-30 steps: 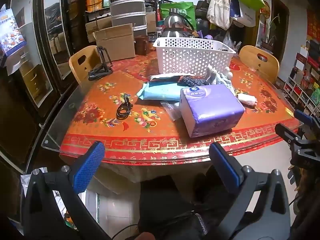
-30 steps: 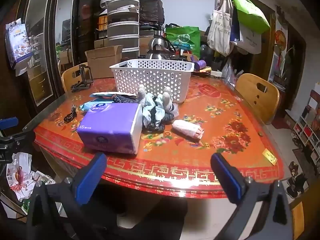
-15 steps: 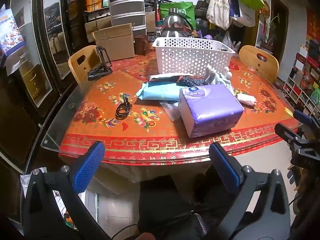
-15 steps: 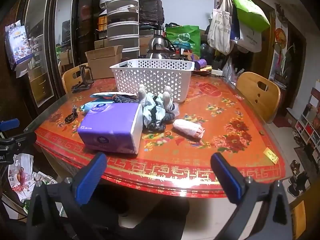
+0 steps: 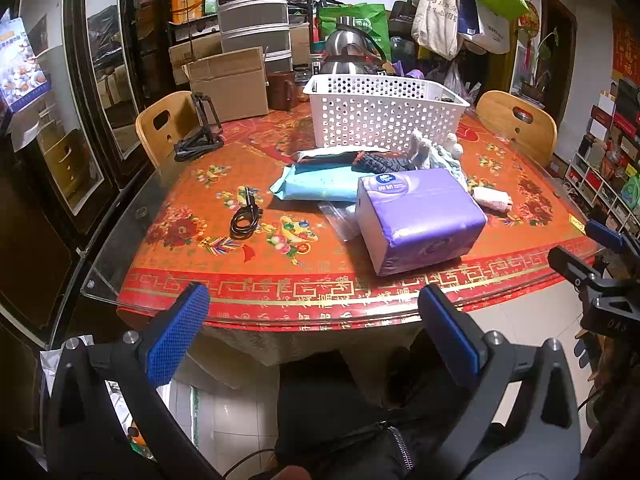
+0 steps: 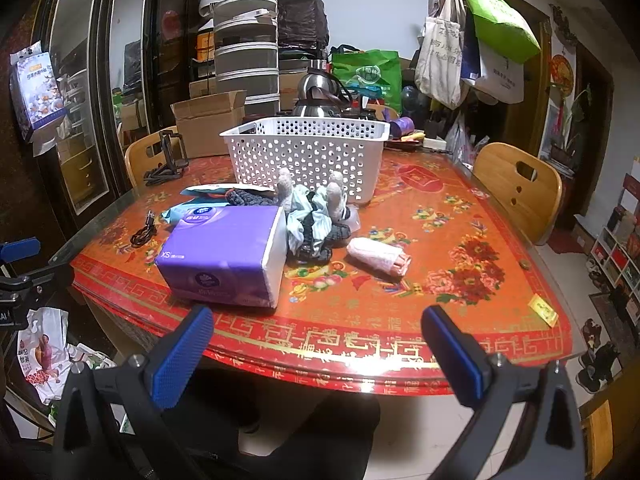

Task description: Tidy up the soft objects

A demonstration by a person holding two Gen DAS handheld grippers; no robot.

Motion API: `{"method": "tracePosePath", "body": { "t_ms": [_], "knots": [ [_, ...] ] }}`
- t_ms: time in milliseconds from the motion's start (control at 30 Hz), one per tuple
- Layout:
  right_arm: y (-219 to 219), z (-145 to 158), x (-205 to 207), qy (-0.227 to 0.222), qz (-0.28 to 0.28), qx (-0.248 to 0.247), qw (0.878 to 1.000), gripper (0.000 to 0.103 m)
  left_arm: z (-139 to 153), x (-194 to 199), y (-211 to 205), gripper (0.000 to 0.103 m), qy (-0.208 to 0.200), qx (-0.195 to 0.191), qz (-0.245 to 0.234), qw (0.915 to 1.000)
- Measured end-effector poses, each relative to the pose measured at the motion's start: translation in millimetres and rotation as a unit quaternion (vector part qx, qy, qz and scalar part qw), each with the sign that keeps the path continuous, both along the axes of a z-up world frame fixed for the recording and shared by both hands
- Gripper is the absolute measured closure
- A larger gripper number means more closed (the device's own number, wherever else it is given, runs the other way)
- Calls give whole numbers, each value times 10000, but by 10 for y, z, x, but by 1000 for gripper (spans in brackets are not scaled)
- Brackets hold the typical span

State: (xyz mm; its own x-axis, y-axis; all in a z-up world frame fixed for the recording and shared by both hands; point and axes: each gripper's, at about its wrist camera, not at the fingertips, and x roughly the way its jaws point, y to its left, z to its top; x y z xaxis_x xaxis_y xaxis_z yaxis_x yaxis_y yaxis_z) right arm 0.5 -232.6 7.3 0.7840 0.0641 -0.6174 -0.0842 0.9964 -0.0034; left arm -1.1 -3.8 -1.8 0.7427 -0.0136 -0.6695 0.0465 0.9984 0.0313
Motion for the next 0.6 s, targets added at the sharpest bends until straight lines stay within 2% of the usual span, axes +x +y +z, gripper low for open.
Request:
{"method": "tracePosePath", "body": {
  "t_ms": [600],
  "knots": [
    [30,-14,-4,18,8,22,10000,0,33,32,-72,0,-1,-9,-8,10000]
  ]
}}
